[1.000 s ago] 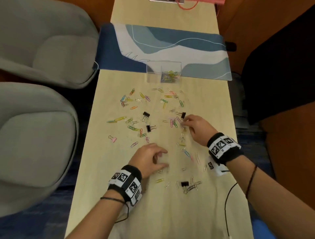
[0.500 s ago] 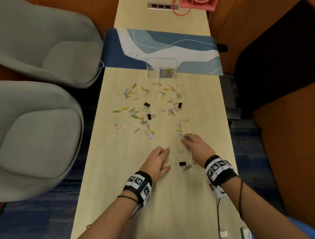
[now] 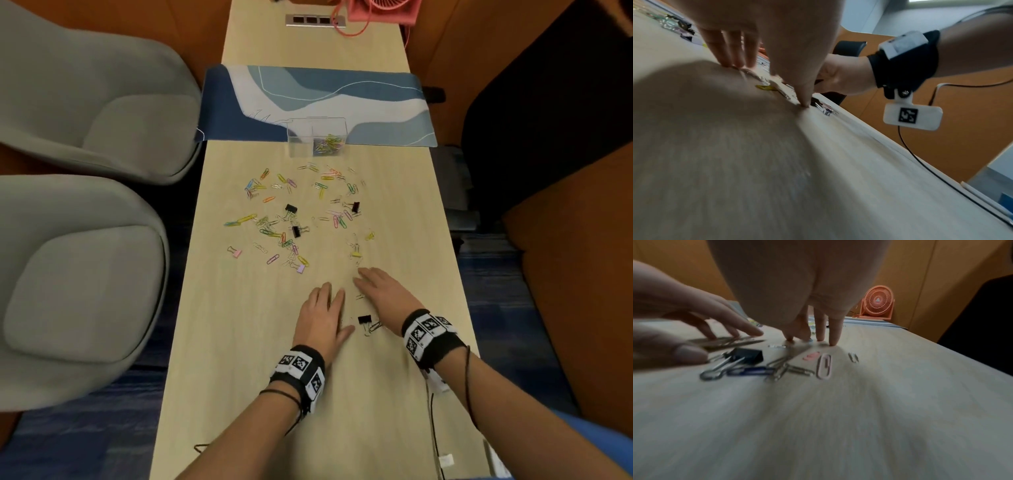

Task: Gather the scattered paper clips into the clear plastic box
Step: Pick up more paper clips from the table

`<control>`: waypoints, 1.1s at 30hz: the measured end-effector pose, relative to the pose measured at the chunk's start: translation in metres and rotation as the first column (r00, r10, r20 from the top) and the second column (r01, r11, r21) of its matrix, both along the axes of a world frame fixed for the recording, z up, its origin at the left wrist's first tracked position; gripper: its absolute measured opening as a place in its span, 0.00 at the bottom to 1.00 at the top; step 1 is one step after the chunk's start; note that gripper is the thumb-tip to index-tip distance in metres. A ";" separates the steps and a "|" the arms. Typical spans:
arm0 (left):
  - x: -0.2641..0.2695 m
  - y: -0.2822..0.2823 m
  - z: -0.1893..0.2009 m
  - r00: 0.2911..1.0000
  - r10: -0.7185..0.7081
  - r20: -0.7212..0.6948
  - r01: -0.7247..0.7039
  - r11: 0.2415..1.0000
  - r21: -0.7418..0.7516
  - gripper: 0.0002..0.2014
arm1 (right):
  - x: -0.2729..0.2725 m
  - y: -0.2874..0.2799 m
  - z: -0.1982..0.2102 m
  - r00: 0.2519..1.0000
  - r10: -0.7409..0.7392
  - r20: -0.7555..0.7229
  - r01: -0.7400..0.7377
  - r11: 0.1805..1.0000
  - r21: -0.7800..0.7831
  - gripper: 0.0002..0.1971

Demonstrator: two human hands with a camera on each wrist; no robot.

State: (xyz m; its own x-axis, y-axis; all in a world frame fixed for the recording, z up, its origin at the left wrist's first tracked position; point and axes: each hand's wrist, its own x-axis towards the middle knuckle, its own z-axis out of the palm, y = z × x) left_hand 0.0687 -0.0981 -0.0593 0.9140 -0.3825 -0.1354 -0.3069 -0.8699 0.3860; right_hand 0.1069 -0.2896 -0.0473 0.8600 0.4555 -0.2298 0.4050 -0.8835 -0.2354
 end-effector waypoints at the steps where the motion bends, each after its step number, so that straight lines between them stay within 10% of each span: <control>1: -0.001 0.000 -0.002 0.999 -0.031 0.016 0.032 0.999 -0.040 0.29 | -0.007 -0.003 -0.002 1.000 0.026 0.016 -0.026 1.000 -0.012 0.34; 4: -0.006 0.001 -0.008 0.991 -0.115 0.070 0.126 0.975 -0.184 0.12 | -0.032 -0.022 -0.006 0.997 0.066 0.048 -0.065 0.998 -0.022 0.33; 12: -0.015 0.015 -0.015 0.960 -0.247 0.132 0.265 0.953 -0.144 0.15 | -0.046 -0.052 0.009 0.968 -0.241 0.068 0.240 0.970 0.023 0.32; 21: -0.024 0.022 -0.002 0.994 -0.110 -0.027 0.112 0.990 0.081 0.43 | -0.084 -0.008 0.003 0.973 -0.226 -0.046 0.223 0.973 -0.062 0.34; 33: -0.023 0.006 -0.007 0.986 -0.158 -0.058 0.151 0.983 -0.103 0.18 | -0.092 0.009 -0.002 0.959 -0.284 -0.001 0.282 0.952 -0.124 0.25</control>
State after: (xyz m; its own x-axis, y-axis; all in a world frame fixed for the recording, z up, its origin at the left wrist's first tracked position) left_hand 0.0456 -0.0918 -0.0662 0.8331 -0.5328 -0.1483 -0.4058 -0.7711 0.4906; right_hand 0.0152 -0.2806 -0.0492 0.9447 0.1621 -0.2852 0.1311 -0.9835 -0.1246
